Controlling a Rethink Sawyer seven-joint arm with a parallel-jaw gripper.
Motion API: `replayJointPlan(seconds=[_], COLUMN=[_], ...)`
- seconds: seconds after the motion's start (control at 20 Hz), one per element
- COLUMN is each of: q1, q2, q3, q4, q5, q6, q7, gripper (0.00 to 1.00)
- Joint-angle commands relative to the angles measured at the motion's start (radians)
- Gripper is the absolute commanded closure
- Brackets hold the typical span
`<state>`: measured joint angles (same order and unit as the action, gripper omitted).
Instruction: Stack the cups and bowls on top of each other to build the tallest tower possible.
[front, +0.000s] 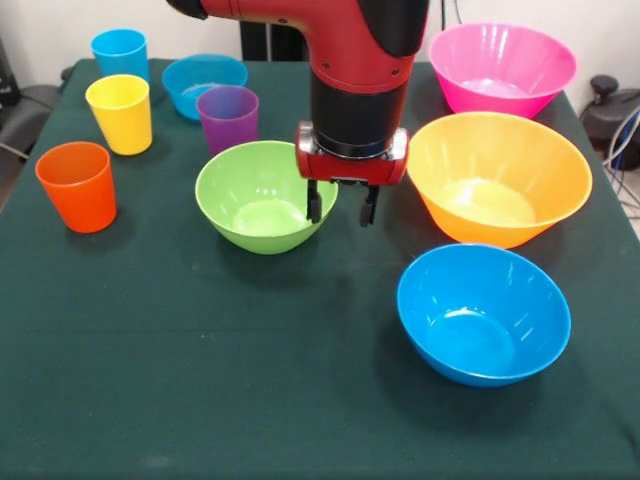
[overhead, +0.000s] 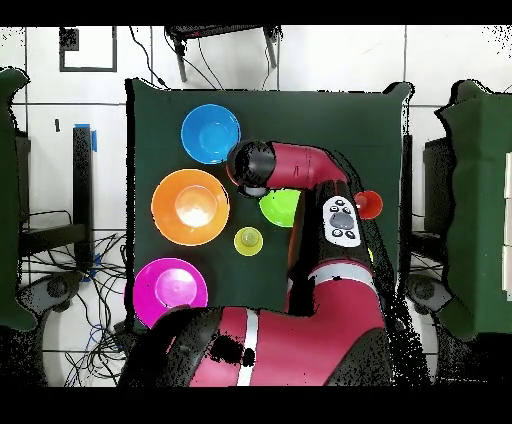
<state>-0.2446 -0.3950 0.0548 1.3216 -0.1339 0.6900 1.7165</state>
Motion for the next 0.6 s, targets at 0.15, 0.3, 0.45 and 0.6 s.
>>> replayJointPlan(seconds=[0.15, 0.3, 0.45, 0.6], q1=[-0.021, -0.021, -0.040, -0.060], q2=[0.028, 0.076, 0.108, 0.111], q3=[0.044, 0.040, 0.050, 0.065], q4=[-0.003, -0.086, -0.124, -0.123], q5=[0.013, 0.015, 0.016, 0.023], q6=[-0.031, 0.010, 0.012, 0.014], q7=[0.093, 0.081, 0.053, 0.030], gripper=[0.00, 0.00, 0.00, 0.00])
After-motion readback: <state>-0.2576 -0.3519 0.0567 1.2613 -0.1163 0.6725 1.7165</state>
